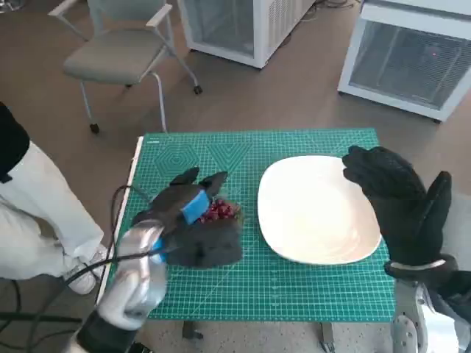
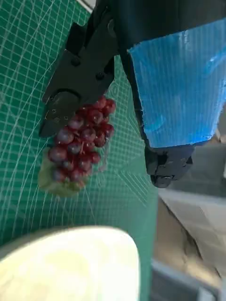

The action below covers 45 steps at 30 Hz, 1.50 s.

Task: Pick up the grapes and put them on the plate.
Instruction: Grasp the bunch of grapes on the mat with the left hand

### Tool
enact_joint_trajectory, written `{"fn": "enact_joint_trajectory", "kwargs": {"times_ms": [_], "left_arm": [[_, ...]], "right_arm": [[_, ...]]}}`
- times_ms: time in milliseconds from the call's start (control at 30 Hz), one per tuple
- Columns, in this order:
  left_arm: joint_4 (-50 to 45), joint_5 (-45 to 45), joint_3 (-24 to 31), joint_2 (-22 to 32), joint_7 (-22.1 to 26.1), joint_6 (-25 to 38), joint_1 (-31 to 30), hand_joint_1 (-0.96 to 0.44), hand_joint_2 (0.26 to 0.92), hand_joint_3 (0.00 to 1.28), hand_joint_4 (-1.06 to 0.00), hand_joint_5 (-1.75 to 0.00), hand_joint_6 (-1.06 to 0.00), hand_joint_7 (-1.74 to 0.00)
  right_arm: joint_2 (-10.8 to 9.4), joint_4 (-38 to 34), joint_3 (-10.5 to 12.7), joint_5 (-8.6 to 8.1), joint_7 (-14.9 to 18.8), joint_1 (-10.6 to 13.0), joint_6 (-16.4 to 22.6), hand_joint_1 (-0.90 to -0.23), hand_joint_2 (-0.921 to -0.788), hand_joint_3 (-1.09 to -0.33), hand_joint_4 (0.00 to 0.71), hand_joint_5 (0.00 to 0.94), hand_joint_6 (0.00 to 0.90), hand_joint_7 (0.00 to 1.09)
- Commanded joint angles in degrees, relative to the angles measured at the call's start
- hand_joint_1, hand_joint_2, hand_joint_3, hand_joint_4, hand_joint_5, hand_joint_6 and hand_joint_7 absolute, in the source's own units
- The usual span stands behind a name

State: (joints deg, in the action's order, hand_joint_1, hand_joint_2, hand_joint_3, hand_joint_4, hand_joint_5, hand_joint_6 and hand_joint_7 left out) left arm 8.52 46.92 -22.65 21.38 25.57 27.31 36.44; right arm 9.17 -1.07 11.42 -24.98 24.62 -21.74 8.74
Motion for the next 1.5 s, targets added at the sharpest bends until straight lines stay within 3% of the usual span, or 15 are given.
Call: {"fn": "enact_joint_trajectory", "kwargs": {"times_ms": [33,300,533,867,1167,1267,1333,1400,1500], "left_arm": [[8.56,1.02,-2.18,-1.69,-1.95,-0.19,4.00,-0.20,0.732,0.00,-0.05,0.00,-0.26,-0.01],[26.77,0.23,-4.94,-4.88,-3.87,-0.47,11.27,-0.19,0.740,0.01,-0.05,0.00,-0.27,-0.01],[36.78,-1.73,-5.12,-6.83,-5.13,-1.53,15.00,-0.19,0.749,0.01,-0.05,0.00,-0.27,-0.01],[45.33,-2.97,-6.21,-8.13,-7.90,-4.21,17.47,-0.22,0.769,0.01,-0.10,-0.02,-0.32,-0.02],[47.28,-4.44,-5.54,-8.51,-10.49,-5.28,17.82,-0.23,0.791,0.01,-0.18,-0.04,-0.35,-0.03],[47.20,-5.25,-4.95,-8.33,-12.46,-6.31,17.40,-0.15,0.817,0.01,-0.24,-0.28,-0.38,-0.02],[47.28,-5.50,-5.04,-7.98,-14.21,-7.70,16.96,-0.04,0.831,0.05,-0.28,-0.69,-0.43,-0.02],[47.41,-5.42,-5.40,-7.46,-16.14,-9.50,16.48,0.11,0.804,0.21,-0.37,-1.06,-0.50,-0.04],[47.74,-5.04,-6.08,-6.74,-18.29,-11.80,16.03,0.29,0.712,0.52,-0.49,-1.36,-0.64,-0.08]], "right_arm": [[0.55,-1.11,0.30,-0.04,0.26,0.71,-0.53,-0.376,-0.921,-0.644,0.412,0.755,0.214,1.01],[0.55,-0.95,0.35,-0.07,0.03,0.68,-0.74,-0.372,-0.921,-0.646,0.411,0.755,0.213,1.01],[0.50,-0.79,0.31,0.06,-0.02,0.89,-0.63,-0.370,-0.921,-0.647,0.410,0.755,0.213,1.01],[0.61,-0.52,0.43,-0.10,0.00,1.06,-0.97,-0.370,-0.921,-0.647,0.411,0.755,0.213,1.01],[0.57,-0.17,0.29,0.05,-0.16,1.13,-1.28,-0.370,-0.921,-0.648,0.411,0.756,0.213,1.01],[0.58,-0.25,0.29,0.04,-0.07,1.14,-1.27,-0.370,-0.921,-0.648,0.411,0.757,0.213,1.01],[0.57,-0.25,0.27,0.01,-0.04,1.15,-1.33,-0.370,-0.921,-0.648,0.411,0.757,0.212,1.01],[0.60,-0.23,0.28,-0.06,-0.01,1.13,-1.46,-0.370,-0.921,-0.648,0.410,0.757,0.212,1.01],[0.61,-0.10,0.30,-0.10,-0.02,1.15,-1.62,-0.370,-0.921,-0.649,0.410,0.758,0.212,1.01]]}}
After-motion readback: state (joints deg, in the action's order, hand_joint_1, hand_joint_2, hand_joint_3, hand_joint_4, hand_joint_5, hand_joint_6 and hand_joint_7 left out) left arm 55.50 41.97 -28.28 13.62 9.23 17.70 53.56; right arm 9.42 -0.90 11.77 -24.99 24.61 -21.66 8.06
